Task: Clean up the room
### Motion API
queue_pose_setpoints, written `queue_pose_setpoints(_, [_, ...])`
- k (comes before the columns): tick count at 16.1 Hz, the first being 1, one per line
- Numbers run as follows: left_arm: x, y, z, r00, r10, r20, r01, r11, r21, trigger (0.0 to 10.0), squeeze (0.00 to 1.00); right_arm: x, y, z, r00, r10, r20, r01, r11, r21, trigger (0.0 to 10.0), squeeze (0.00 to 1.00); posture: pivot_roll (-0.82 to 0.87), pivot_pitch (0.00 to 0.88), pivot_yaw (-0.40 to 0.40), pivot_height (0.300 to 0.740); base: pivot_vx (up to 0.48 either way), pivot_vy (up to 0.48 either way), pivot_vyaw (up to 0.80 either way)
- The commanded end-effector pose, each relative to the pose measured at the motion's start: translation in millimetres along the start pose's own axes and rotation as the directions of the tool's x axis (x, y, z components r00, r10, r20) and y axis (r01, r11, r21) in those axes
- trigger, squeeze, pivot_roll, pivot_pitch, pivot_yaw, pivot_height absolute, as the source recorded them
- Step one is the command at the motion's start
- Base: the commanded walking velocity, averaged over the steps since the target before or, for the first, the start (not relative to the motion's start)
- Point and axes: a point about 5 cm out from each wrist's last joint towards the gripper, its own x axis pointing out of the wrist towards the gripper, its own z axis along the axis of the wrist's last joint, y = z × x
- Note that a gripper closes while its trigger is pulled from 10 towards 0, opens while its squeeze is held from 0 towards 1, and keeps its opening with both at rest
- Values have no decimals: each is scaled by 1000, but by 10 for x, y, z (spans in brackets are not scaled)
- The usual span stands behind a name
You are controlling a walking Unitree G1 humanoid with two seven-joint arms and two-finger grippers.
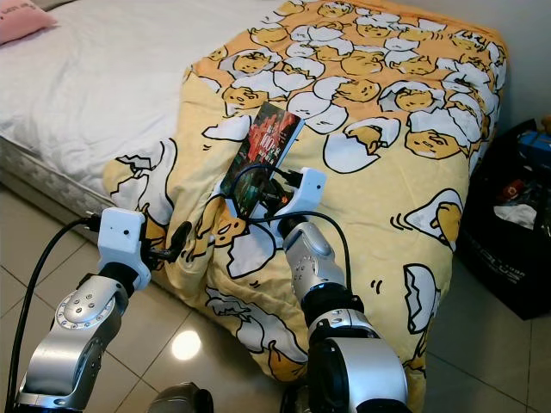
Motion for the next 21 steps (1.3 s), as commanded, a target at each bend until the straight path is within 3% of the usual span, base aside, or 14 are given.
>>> queue_pose_setpoints(1, [-7, 9, -24, 1000, 2, -5, -2, 1000, -2, 10000, 0, 145, 341, 82, 994, 91, 54, -91, 996, 11, 0, 0, 140, 0, 4, 740, 0, 0, 0])
queue_pose_setpoints(10, [-7, 9, -24, 1000, 2, -5, -2, 1000, -2, 10000, 0, 145, 341, 82, 994, 91, 54, -91, 996, 11, 0, 0, 140, 0, 4, 740, 0, 0, 0])
queue_pose_setpoints(11, [56, 22, -46, 1000, 1, -5, -1, 1000, -18, 10000, 0, 126, 284, 149, 994, 72, 76, -69, 997, -41, 0, 0, 124, 0, 10, 740, 0, 0, 0])
queue_pose_setpoints(12, [453, -140, 138, 993, -99, 71, 102, 994, -45, 10000, 0, -287, -297, 366, 962, -136, 236, 212, 919, -332, 0, 0, -153, 0, 136, 740, 0, 0, 0])
queue_pose_setpoints(13, [548, -197, 207, 988, -126, 94, 131, 990, -46, 10000, 0, -421, -409, 407, 944, -172, 281, 279, 873, -400, 0, 0, -151, 0, 132, 740, 0, 0, 0])
queue_pose_setpoints(14, [590, -231, 247, 985, -137, 108, 143, 988, -51, 10000, 0, -489, -458, 421, 936, -185, 299, 306, 849, -432, 0, 0, -149, 0, 126, 740, 0, 0, 0])
queue_pose_setpoints(18, [595, -242, 236, 986, -127, 110, 137, 987, -85, 10000, 0, -478, -484, 403, 948, -180, 261, 285, 847, -449, 0, 0, -136, 0, 100, 740, 0, 354, -297])
queue_pose_setpoints(21, [657, -219, 188, 984, -126, 126, 137, 987, -86, 10000, 0, -523, -465, 407, 942, -197, 271, 310, 816, -487, 0, 0, -131, 0, 92, 740, 0, 476, -763])
